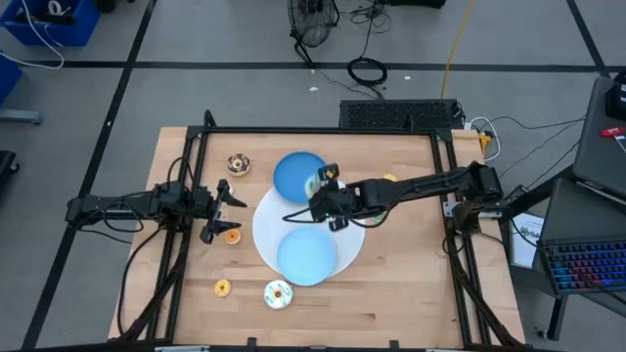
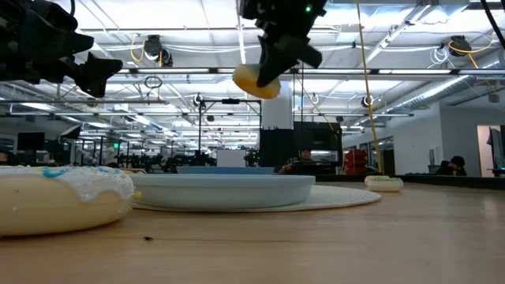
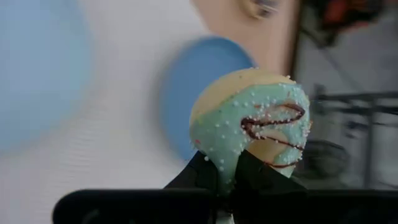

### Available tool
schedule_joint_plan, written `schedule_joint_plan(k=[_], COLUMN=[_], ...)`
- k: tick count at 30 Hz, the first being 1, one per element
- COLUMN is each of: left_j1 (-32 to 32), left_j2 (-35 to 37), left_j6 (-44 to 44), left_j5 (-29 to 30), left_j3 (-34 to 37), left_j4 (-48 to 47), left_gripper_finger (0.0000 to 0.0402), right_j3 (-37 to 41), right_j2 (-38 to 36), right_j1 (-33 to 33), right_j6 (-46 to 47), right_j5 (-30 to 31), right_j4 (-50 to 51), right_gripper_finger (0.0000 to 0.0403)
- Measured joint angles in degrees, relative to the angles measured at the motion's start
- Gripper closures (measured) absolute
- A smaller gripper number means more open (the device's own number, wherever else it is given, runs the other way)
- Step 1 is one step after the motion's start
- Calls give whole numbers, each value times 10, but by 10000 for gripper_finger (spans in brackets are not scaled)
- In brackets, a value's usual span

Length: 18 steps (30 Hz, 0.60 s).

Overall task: Pick & Place donuts
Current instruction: Put the large light blue donut on the blue plate

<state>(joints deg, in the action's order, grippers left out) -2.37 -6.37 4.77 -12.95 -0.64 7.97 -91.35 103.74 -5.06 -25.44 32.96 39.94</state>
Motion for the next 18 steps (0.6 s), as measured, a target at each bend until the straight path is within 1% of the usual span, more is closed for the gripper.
schedule_joint_plan(k=[2,4,8,10,12,16,18], left_j1=[0,0,0,0,0,0,0], left_j2=[0,0,0,0,0,0,0], left_j6=[0,0,0,0,0,0,0], left_j5=[0,0,0,0,0,0,0], left_j3=[0,0,0,0,0,0,0], left_j4=[0,0,0,0,0,0,0], left_gripper_finger=[117,120,125,127,127,122,121], right_j3=[0,0,0,0,0,13,35], right_j2=[4,5,4,4,4,4,4], right_j1=[10,22,55,75,99,148,167], right_j6=[-26,-52,-86,-86,-67,-11,6], right_j5=[31,36,22,3,-30,-152,-183], right_j4=[-23,-46,-103,-118,-117,-106,-130], right_gripper_finger=[394,394,395,395,396,396,397])
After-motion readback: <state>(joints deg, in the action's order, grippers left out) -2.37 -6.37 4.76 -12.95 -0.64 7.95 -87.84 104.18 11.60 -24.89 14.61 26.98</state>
